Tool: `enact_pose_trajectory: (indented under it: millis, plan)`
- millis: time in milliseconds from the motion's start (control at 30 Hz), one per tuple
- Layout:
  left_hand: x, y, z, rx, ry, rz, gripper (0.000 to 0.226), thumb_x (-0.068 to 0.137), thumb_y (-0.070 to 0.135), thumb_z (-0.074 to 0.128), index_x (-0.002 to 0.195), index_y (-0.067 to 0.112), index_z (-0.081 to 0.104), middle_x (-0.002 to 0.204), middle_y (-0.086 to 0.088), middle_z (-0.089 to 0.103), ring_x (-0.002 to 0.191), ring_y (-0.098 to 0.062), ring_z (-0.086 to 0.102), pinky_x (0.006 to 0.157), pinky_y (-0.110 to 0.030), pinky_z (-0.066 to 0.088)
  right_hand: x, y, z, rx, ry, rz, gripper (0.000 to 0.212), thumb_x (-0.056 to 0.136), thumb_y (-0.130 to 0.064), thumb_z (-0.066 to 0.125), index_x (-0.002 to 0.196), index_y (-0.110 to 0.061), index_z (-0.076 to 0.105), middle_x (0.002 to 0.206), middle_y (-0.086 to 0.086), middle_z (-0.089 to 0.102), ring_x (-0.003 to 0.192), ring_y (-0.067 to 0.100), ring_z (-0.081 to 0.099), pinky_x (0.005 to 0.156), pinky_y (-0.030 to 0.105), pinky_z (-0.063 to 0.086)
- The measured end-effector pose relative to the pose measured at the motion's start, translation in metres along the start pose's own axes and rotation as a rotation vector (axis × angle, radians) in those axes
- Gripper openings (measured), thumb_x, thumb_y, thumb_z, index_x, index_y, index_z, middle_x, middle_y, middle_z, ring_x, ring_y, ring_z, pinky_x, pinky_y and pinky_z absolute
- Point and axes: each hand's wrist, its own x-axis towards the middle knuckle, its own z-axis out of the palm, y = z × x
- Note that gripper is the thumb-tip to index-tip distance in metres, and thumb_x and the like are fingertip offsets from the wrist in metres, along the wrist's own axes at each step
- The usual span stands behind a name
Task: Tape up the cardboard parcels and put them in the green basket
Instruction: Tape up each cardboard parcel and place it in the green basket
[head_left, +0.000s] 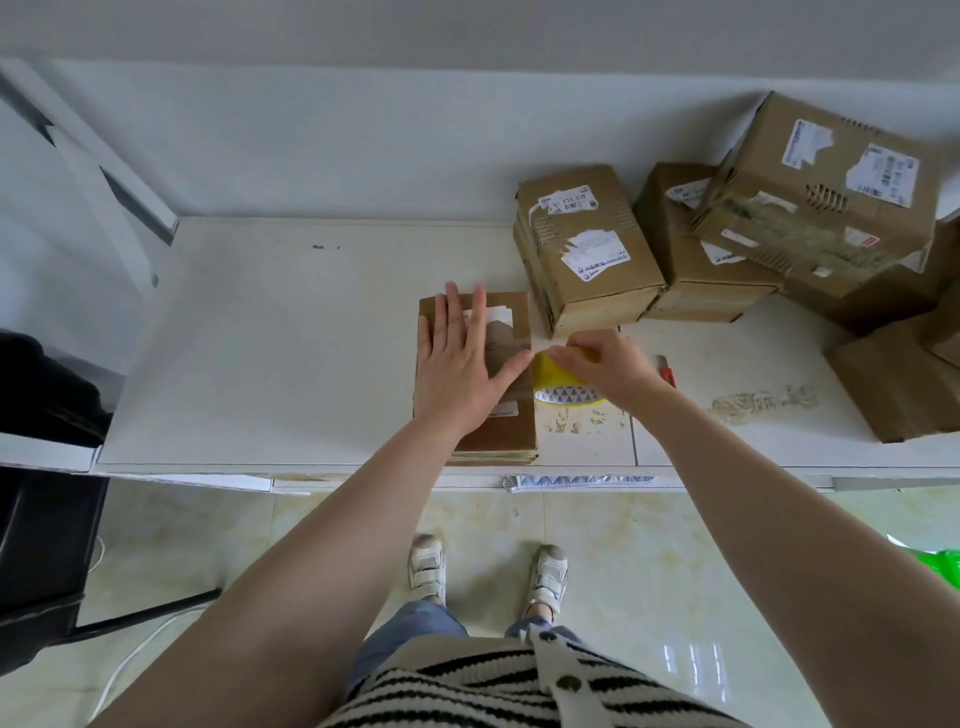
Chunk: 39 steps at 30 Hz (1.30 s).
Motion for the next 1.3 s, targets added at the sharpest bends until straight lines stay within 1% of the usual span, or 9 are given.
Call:
enact_pose_trajectory:
  millis: [133, 300, 433, 600, 767, 900, 1133, 1233, 1300]
  plan:
    - [-0.001, -0.007, -0.004, 0.034, -0.023, 0.013, 0.102, 0.072, 0.091, -0.004, 0.153, 0.031, -0.02, 0.16, -0.01, -0.025, 0.148, -0.024, -0.023, 0.12, -0.044, -0.013, -0.003, -0.006, -0.001, -0.022, 0.003, -0.011, 0.047, 0.091, -0.053, 0.056, 0.077, -0.009, 0.064, 0.066, 0.008, 0.057, 0.06, 0.019, 0.053, 0.059, 0.031, 0.042]
    - [-0.003, -0.013, -0.008, 0.027, -0.031, 0.037, 0.105, 0.07, 0.092, -0.003, 0.154, 0.029, -0.017, 0.16, -0.01, -0.026, 0.148, -0.026, -0.024, 0.12, -0.046, -0.012, -0.002, -0.018, -0.013, -0.426, 0.051, 0.065, 0.058, 0.083, -0.071, 0.052, 0.073, -0.015, 0.065, 0.068, 0.001, 0.062, 0.065, 0.018, 0.062, 0.062, 0.031, 0.053]
    - [-0.001, -0.022, -0.011, -0.033, -0.049, 0.035, 0.11, 0.065, 0.096, 0.0, 0.153, 0.031, -0.019, 0.16, -0.008, -0.027, 0.147, -0.024, -0.025, 0.118, -0.045, -0.015, -0.002, -0.031, -0.007, -0.444, 0.058, 0.117, 0.062, 0.081, -0.074, 0.052, 0.074, -0.014, 0.066, 0.065, -0.002, 0.058, 0.058, 0.013, 0.055, 0.053, 0.025, 0.043]
    - [0.004, -0.046, -0.026, -0.353, -0.128, -0.077, 0.112, 0.062, 0.096, 0.021, 0.154, 0.039, -0.006, 0.162, 0.006, -0.02, 0.148, -0.019, -0.021, 0.117, -0.055, -0.013, 0.006, -0.072, 0.015, -0.444, 0.065, 0.109, 0.06, 0.079, -0.075, 0.054, 0.061, -0.018, 0.055, 0.057, -0.004, 0.053, 0.052, 0.012, 0.052, 0.048, 0.023, 0.037]
    - [0.007, -0.043, -0.044, -0.414, -0.269, -0.173, 0.132, 0.042, 0.103, 0.037, 0.152, 0.043, -0.004, 0.16, 0.01, -0.026, 0.147, -0.021, -0.025, 0.111, -0.067, -0.009, 0.002, -0.094, 0.03, -0.493, 0.041, 0.155, 0.051, 0.084, -0.064, 0.057, 0.074, -0.014, 0.066, 0.063, -0.002, 0.059, 0.056, 0.015, 0.057, 0.048, 0.024, 0.041]
    - [-0.002, -0.056, -0.049, -0.472, -0.316, -0.202, 0.119, 0.063, 0.083, 0.061, 0.151, 0.046, -0.01, 0.159, 0.01, -0.028, 0.147, -0.026, -0.024, 0.112, -0.069, -0.004, -0.003, -0.1, 0.03, -0.452, 0.069, 0.179, 0.054, 0.083, -0.066, 0.057, 0.065, -0.015, 0.059, 0.057, -0.003, 0.053, 0.052, 0.015, 0.053, 0.046, 0.023, 0.036]
    - [-0.011, -0.077, -0.064, -0.95, -0.205, -0.358, 0.111, 0.058, 0.059, 0.08, 0.151, 0.046, 0.019, 0.16, 0.005, 0.022, 0.145, -0.033, 0.021, 0.116, -0.053, 0.023, -0.009, -0.122, 0.011, -0.375, 0.057, -0.004, 0.047, 0.085, -0.062, 0.056, 0.068, -0.018, 0.059, 0.062, -0.003, 0.056, 0.06, 0.014, 0.054, 0.051, 0.026, 0.032]
    - [-0.017, -0.073, -0.058, -1.358, -0.242, -0.414, 0.111, 0.061, 0.04, 0.085, 0.152, 0.038, 0.021, 0.144, -0.003, 0.05, 0.121, -0.034, 0.058, 0.106, -0.055, 0.042, -0.006, -0.141, 0.002, -0.49, 0.149, -0.061, 0.049, 0.082, -0.066, 0.056, 0.064, -0.021, 0.051, 0.062, -0.007, 0.05, 0.063, 0.014, 0.053, 0.049, 0.025, 0.029]
    - [-0.02, -0.069, -0.051, -1.409, -0.226, -0.4, 0.102, 0.072, 0.028, 0.083, 0.154, 0.03, 0.021, 0.132, -0.001, 0.057, 0.109, -0.025, 0.065, 0.101, -0.049, 0.048, -0.006, -0.151, 0.004, -0.603, 0.134, -0.065, 0.046, 0.082, -0.07, 0.053, 0.074, -0.025, 0.051, 0.068, -0.009, 0.049, 0.071, 0.017, 0.055, 0.049, 0.025, 0.031]
